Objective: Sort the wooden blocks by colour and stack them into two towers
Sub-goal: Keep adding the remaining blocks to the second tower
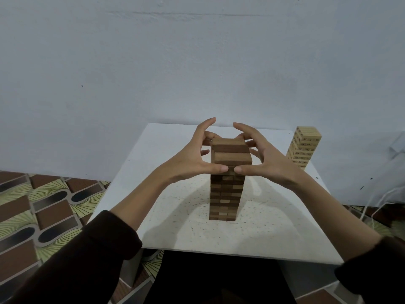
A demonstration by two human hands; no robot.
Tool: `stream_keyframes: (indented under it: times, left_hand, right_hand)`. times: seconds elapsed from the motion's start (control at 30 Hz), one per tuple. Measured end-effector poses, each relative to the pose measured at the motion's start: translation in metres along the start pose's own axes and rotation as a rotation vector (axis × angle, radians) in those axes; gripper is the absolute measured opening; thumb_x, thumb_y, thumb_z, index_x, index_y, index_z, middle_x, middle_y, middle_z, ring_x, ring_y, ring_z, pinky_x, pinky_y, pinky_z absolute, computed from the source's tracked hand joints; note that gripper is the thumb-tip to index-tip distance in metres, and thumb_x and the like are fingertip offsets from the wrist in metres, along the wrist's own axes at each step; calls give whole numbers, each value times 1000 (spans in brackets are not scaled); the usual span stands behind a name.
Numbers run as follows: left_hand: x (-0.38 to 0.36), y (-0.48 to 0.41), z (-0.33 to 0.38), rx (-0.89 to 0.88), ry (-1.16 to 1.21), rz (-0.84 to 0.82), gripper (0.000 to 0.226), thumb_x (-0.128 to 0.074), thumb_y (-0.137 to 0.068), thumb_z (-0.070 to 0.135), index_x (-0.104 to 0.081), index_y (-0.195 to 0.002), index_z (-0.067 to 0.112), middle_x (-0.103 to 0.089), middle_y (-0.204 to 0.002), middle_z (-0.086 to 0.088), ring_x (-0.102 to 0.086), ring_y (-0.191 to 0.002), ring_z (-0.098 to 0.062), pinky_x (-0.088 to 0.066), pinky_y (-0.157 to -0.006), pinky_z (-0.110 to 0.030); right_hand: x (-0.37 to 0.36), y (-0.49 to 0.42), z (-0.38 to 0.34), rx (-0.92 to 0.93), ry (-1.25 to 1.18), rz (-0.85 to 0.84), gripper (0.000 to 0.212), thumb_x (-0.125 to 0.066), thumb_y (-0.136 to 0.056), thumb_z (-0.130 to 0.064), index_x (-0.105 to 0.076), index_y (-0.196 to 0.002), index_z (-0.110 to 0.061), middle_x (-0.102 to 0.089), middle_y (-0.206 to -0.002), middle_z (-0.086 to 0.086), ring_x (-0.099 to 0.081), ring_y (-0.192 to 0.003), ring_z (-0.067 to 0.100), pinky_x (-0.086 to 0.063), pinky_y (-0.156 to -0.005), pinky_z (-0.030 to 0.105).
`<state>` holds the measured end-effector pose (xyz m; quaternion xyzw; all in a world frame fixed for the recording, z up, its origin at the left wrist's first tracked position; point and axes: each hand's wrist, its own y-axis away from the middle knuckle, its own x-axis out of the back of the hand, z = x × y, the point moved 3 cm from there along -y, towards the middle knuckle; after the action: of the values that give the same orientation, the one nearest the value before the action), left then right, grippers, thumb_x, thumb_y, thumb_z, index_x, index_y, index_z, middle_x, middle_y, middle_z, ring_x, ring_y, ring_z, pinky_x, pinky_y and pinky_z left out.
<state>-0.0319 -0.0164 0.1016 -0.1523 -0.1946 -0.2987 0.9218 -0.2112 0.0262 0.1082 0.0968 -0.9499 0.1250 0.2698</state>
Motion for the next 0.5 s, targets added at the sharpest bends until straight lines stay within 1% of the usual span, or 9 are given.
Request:
stream_keyframes:
  times: [0.1, 0.23, 0.37, 0.43, 0.5]
  left_hand:
    - [-1, 0, 0, -3, -7, 2, 111, -78, -58, 44, -9, -145, 36, -44, -121, 9, -45, -121, -3, -38, -107, -27]
    - [-1, -1, -1, 6, -8, 14, 106, -78, -64, 32, -9, -144, 35, -44, -122, 6, -45, -121, -5, -37, -105, -26]
    - [-2, 1, 1, 13, -5, 19, 104, -76, -65, 33, -9, -144, 35, -44, -122, 10, -44, -121, -2, -36, -103, -22]
    - [-5, 2, 1, 39, 35, 30, 101, -73, -66, 44, -10, -144, 34, -41, -131, 13, -40, -125, 0, -33, -106, -22]
    - [-9, 4, 2, 79, 139, 79, 104, -63, -65, 71, -12, -146, 30, -34, -146, 9, -32, -135, -4, -28, -113, -29]
  right_hand:
    - [0, 0, 0, 0, -2, 3, 83, -75, -66, -39, -28, -134, -51, -43, -128, -9, -43, -118, 0, -30, -108, 30]
    - [-1, 0, -2, -4, -5, 4, 83, -75, -66, -39, -29, -135, -49, -43, -127, -8, -43, -119, 3, -31, -111, 34]
    - [-2, 1, -1, -22, -1, -1, 85, -74, -67, -40, -26, -136, -47, -42, -127, -14, -41, -120, -2, -29, -112, 35]
    - [-3, 3, -1, -50, -46, 7, 84, -70, -71, -47, -23, -141, -43, -40, -131, -18, -39, -124, -5, -27, -112, 31]
    - [-7, 7, -2, -105, -132, 68, 79, -57, -81, -60, -20, -145, -35, -35, -141, -17, -34, -128, -2, -24, -114, 31]
